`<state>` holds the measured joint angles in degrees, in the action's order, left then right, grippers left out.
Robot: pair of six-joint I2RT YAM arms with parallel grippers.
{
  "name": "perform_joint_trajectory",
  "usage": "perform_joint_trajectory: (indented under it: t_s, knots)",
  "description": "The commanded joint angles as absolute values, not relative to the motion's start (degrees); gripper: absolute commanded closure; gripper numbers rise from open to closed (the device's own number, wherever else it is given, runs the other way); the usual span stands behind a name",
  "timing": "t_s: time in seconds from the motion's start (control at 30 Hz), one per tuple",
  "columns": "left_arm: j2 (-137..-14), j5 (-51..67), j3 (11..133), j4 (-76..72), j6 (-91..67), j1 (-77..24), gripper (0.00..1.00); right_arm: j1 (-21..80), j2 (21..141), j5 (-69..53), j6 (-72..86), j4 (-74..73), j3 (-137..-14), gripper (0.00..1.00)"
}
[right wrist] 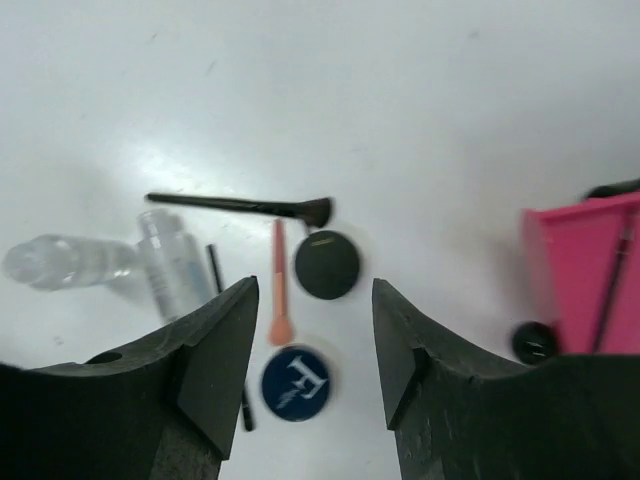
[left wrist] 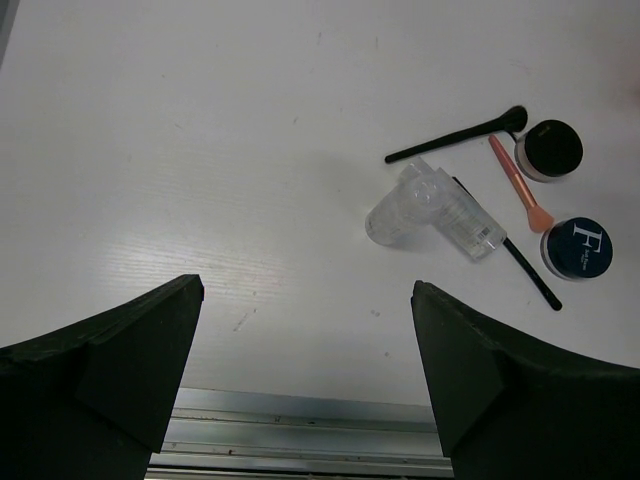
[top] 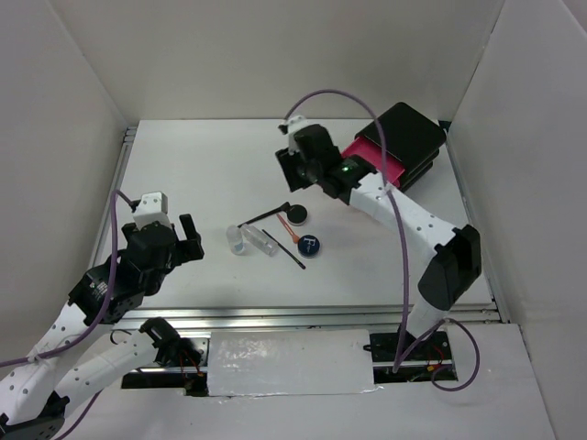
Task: Organize the makeup
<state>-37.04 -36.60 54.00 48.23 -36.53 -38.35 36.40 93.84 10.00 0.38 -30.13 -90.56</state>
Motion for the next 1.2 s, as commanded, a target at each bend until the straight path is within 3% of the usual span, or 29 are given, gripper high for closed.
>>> perform_joint_trajectory:
  t_s: [0.0, 0.37, 1.17]
  knots:
    - [-36.7, -40.2, 55.4, 49.0, -38.8, -38.6, 0.00, 39.4, 100.3, 10.9, 5.2, -36.7, -94.1, 0.43]
    - [-37.4, -39.7, 55.4, 48.8, -38.4, -38.6, 0.01, 44.9, 114.8, 11.2, 11.6, -37.3, -96.3, 0.47]
    - [-37.1, -38.7, 55.2, 48.1, -37.6, -38.6, 0.01, 43.9, 120.8, 6.8, 13.2, -34.2, -89.8, 0.48]
